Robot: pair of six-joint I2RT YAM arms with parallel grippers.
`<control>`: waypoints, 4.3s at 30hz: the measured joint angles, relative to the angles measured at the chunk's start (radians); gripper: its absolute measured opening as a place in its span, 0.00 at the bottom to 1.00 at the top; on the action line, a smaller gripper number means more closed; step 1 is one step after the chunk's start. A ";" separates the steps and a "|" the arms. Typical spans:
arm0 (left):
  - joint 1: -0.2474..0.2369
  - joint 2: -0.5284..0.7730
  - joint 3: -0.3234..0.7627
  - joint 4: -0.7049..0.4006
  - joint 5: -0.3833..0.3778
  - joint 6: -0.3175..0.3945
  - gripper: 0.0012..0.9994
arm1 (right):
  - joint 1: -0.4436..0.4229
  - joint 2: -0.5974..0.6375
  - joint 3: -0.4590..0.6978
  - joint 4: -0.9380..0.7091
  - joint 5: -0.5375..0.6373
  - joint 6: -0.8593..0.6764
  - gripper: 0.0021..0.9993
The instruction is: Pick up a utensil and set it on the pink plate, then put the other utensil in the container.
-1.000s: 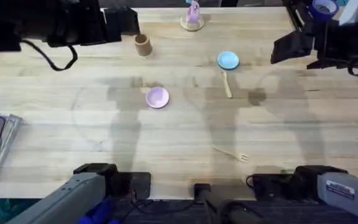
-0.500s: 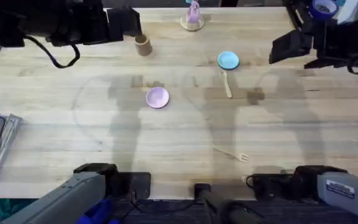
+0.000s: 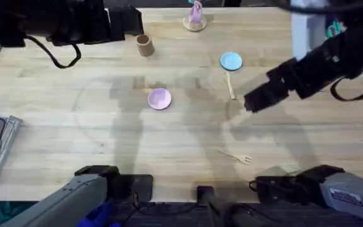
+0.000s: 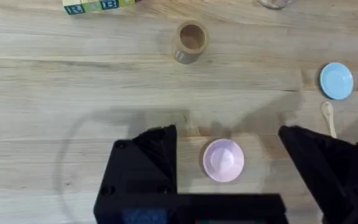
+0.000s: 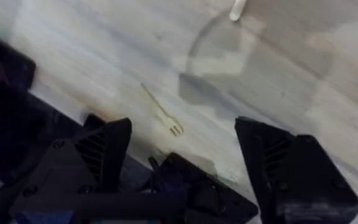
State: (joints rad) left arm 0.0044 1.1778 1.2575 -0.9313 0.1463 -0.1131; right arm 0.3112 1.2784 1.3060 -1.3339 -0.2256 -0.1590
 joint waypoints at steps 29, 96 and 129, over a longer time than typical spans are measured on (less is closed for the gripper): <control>0.000 0.000 0.000 0.000 0.000 0.000 0.99 | 0.092 0.000 0.000 0.046 -0.078 -0.042 1.00; 0.000 0.000 0.000 -0.002 -0.004 0.000 0.99 | 0.630 0.007 -0.550 0.390 0.218 0.381 1.00; 0.000 0.000 0.000 -0.008 -0.005 0.000 0.99 | 0.664 0.127 -0.536 0.366 0.218 0.555 0.55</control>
State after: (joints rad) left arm 0.0044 1.1778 1.2575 -0.9394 0.1417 -0.1135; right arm 0.9752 1.4055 0.7696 -0.9680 -0.0078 0.3962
